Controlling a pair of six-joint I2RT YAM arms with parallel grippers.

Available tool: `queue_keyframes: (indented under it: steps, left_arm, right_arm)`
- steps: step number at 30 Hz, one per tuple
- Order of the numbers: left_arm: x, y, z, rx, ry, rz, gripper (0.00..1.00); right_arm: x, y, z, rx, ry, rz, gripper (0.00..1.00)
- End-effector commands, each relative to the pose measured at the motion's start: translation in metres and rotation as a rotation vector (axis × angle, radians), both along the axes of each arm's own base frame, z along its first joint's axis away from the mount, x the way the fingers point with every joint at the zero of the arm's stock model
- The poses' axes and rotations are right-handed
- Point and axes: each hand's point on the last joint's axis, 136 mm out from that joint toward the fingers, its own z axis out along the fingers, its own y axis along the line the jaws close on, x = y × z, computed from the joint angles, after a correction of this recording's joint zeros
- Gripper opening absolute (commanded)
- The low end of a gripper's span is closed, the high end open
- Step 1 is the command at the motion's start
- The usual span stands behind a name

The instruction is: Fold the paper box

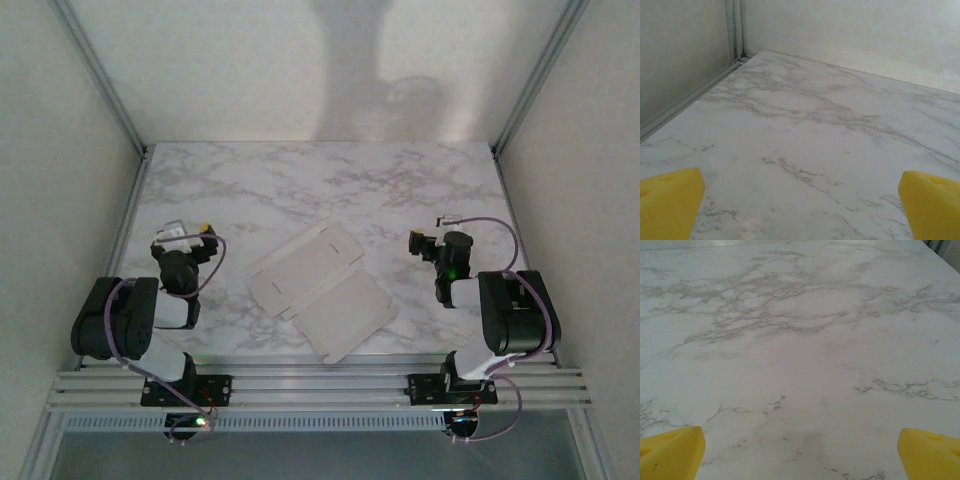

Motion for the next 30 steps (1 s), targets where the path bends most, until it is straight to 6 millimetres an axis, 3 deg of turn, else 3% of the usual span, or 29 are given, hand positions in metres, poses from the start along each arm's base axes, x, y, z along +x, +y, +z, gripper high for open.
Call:
queue_keyframes:
  steps: [1, 26, 30]
  left_arm:
    - [0.004, 0.001, 0.013, -0.005, -0.049, -0.003, 0.99]
    - [0.004, 0.0, 0.014, -0.005, -0.052, -0.004, 0.99]
    - [0.002, -0.003, 0.024, 0.012, -0.066, -0.002, 0.99]
  right_arm:
    - [0.005, 0.005, 0.01, -0.005, -0.027, 0.029, 0.99]
    - [0.004, 0.006, 0.009, -0.003, -0.026, 0.034, 0.99]
    - [0.001, 0.004, 0.022, -0.004, -0.054, 0.027, 0.99]
